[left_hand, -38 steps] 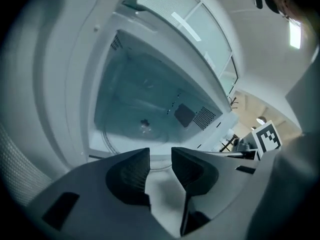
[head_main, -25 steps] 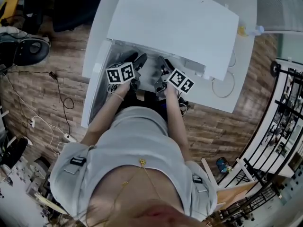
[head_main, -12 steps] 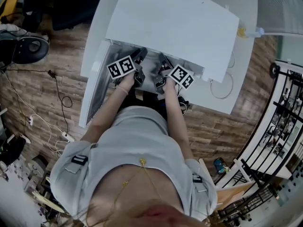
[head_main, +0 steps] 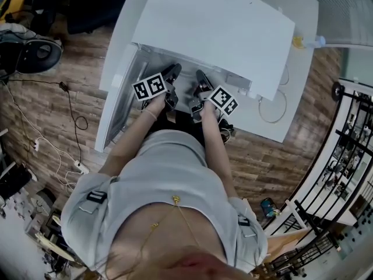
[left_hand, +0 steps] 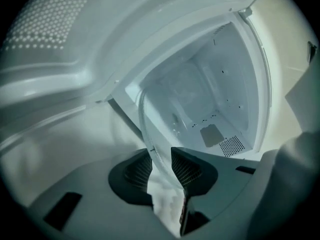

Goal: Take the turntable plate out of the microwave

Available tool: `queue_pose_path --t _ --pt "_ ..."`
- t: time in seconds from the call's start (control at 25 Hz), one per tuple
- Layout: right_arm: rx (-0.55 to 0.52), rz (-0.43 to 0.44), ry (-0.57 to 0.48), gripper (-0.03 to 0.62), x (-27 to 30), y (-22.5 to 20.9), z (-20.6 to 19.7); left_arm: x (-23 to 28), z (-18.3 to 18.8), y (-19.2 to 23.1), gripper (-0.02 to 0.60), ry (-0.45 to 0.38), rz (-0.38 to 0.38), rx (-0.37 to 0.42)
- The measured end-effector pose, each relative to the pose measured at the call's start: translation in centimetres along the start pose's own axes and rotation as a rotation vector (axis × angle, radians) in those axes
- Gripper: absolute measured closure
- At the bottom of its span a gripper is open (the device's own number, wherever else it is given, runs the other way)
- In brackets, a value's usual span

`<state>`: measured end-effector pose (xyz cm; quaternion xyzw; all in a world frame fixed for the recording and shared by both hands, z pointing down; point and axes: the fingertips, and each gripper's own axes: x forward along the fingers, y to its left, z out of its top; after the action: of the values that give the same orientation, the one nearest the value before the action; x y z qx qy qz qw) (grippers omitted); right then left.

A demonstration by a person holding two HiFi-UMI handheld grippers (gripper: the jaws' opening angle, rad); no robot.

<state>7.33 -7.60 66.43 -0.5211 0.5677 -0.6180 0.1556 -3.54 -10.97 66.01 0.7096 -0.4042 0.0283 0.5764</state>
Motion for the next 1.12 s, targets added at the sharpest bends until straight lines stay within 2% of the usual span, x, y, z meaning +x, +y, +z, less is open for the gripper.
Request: queue_pose_path --t 0.68,0.8,0.88,0.96,1.12 --pt "-0.037 -0.006 0.048 0.514 -3.5 -0.4 -2.4 -3.2 -3.7 -0.1 0.451 0.019 -0.010 -0.050" --pt "-0.020 -0.007 0.055 0.514 -3.9 -0.7 -2.7 -3.5 -4.2 -0.1 0.450 0.028 -0.018 -0.037" --pt "-0.015 -0.005 0.056 0.516 -3.8 -0.7 -2.8 -3.5 -3.9 0.0 0.449 0.027 -0.017 0.012" --pt "-0.017 -0.005 0.054 0.516 -3.8 -0.7 -2.7 -3.3 -3.1 0.2 0.423 0.007 -0.002 0.054" --pt "-0.029 -0.007 0.052 0.516 -3.9 -0.7 -2.6 -2.2 -0.8 0.7 0.393 -0.032 -0.002 0.007"
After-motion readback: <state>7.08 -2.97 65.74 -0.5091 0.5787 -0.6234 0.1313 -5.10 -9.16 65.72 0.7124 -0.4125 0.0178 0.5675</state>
